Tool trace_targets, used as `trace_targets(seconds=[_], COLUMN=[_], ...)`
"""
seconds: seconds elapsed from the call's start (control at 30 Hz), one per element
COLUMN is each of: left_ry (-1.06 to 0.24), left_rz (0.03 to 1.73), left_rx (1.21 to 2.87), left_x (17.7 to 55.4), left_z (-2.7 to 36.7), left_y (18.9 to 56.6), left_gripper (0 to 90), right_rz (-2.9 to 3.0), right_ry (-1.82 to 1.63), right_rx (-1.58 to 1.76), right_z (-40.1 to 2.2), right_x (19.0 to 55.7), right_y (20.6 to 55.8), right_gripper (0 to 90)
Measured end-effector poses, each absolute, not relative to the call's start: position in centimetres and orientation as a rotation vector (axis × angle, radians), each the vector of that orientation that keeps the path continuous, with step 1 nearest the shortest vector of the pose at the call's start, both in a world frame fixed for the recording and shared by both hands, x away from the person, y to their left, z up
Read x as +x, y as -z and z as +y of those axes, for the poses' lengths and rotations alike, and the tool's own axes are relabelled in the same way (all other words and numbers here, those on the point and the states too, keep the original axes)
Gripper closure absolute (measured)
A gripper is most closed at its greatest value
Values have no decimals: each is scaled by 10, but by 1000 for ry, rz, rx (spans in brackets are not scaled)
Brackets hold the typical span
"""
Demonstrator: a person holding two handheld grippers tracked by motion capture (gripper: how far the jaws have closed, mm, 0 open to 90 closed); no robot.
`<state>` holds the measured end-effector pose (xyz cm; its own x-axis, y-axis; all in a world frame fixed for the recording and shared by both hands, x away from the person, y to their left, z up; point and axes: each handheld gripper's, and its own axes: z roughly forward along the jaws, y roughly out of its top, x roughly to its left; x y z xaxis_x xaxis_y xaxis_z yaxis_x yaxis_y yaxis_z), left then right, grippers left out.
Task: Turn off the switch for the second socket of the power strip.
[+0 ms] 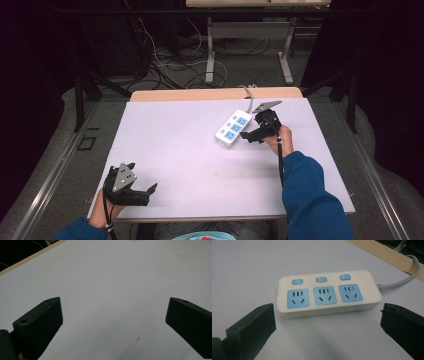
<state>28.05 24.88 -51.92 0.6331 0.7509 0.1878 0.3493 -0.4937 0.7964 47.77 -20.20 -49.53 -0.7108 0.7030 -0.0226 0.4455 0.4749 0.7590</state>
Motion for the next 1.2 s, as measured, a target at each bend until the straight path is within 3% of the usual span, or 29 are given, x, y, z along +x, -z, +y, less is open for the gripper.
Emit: trace_targets(seconds=[1.2], left_ry=[-678], left_rz=[848], left_rx=[2107], left_x=[281], left_z=[247], left_y=[519], left_gripper=[8], right_rz=[2342], right_ry=[-1134], right_rx=[1011], right_z=[-189], right_x=[511], right_y=[498], right_gripper=[0])
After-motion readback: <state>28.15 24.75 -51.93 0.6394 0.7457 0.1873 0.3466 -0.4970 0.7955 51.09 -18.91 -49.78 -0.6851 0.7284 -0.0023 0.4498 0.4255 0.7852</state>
